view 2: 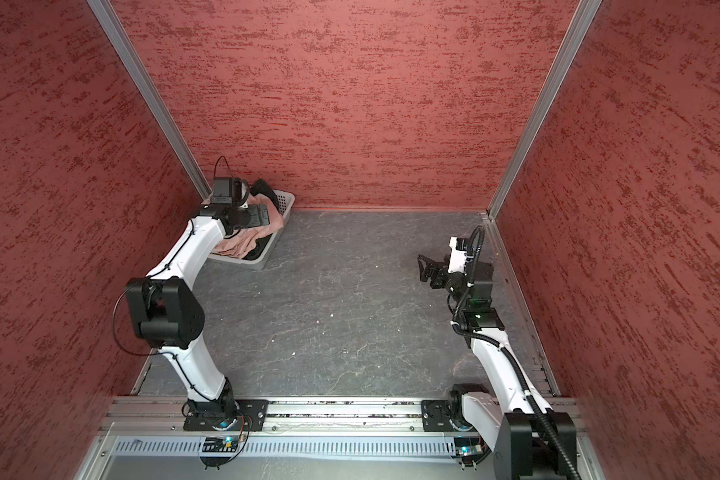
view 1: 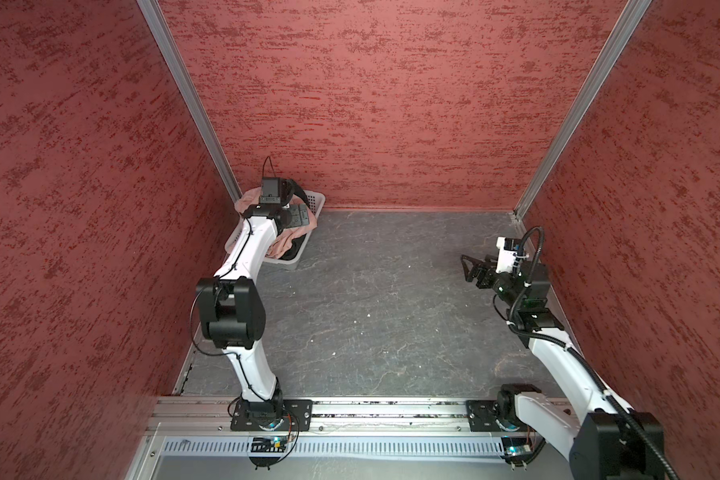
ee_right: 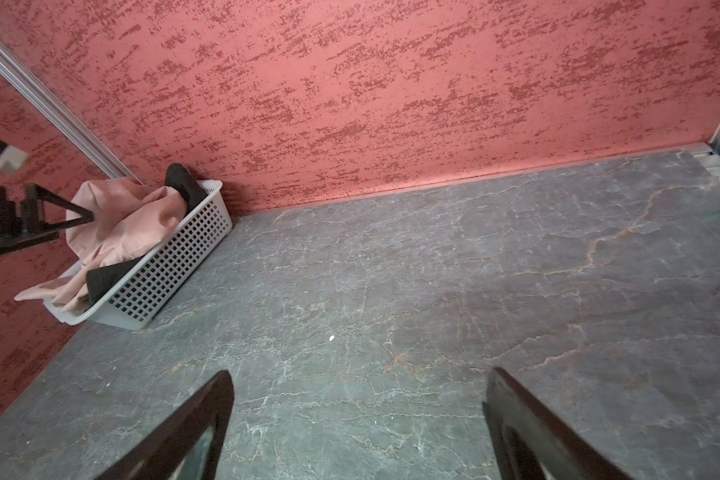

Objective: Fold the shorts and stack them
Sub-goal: 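Reach the left gripper into the basket and grasp the pink shorts, then lift the pink shorts out and drop them on the table while the right arm approaches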

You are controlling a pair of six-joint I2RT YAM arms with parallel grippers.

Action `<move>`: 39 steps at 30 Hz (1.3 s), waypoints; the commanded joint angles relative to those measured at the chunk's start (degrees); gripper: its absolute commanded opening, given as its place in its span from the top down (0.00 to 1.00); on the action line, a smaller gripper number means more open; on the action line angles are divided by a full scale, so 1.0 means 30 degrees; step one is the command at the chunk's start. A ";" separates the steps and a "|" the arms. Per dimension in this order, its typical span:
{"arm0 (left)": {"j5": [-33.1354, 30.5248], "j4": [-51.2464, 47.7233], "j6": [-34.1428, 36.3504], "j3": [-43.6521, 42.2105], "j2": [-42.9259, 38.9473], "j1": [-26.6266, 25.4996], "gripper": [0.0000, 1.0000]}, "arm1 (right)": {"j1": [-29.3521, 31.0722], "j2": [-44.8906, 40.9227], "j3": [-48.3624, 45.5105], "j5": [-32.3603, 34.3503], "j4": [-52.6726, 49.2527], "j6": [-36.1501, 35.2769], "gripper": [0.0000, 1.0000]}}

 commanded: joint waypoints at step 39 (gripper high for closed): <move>0.4959 -1.1403 0.3568 1.6799 -0.0242 -0.8552 1.00 | 0.0579 0.1513 0.2932 0.0925 -0.0198 0.0389 0.03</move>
